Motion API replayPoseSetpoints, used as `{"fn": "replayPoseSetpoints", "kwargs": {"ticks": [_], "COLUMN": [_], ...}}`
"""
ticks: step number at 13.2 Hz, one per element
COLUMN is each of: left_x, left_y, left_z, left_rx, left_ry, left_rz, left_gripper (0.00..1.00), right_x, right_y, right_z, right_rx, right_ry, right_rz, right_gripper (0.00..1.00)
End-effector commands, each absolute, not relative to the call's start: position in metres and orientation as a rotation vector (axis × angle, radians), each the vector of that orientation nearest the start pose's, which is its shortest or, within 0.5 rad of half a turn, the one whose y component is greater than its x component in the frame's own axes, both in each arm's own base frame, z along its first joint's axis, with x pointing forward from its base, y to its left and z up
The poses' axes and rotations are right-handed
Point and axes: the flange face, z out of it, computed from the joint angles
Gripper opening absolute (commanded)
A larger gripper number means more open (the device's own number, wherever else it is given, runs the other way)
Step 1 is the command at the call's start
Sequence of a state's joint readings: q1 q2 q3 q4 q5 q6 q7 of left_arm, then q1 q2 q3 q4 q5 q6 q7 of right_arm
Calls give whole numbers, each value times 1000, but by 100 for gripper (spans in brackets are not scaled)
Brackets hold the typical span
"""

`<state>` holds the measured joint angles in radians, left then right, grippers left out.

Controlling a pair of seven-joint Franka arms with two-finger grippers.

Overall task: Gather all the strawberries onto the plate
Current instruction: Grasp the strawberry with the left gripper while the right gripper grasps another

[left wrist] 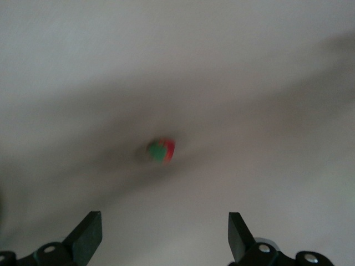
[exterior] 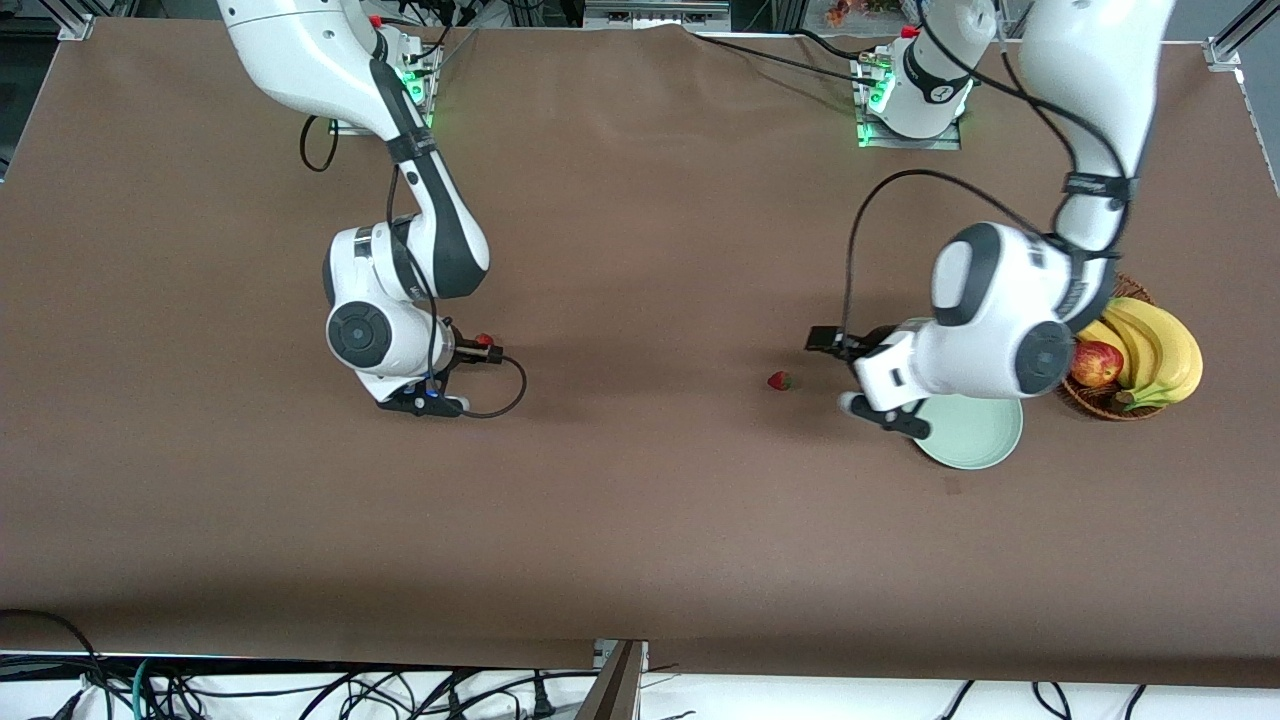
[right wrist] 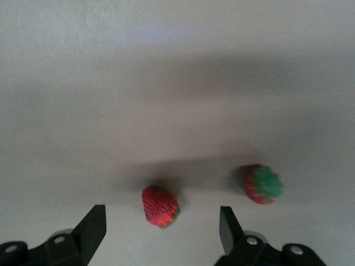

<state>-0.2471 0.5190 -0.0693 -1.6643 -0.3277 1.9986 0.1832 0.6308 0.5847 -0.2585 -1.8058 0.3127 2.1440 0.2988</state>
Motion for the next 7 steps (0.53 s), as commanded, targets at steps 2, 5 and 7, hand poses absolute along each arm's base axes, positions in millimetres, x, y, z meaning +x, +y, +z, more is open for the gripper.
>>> {"fn": "replayPoseSetpoints", "kwargs": {"ticks": [2, 5, 7], "left_x": [622, 596, 584], "left_y": [-262, -271, -270], "left_z": [251, 212, 200], "left_rx": [-3243, -3221, -3198], "left_ry": [741, 768, 791], "left_rz": [127, 51, 38], "left_gripper": [100, 100, 100], "right_x": [543, 541, 541], "right_y": [260, 263, 264], "right_z": [185, 185, 187], "right_rx": [-3075, -3076, -3074], "right_ry": [135, 127, 125], "right_rz": [308, 315, 317], "right_gripper": [71, 32, 6]}}
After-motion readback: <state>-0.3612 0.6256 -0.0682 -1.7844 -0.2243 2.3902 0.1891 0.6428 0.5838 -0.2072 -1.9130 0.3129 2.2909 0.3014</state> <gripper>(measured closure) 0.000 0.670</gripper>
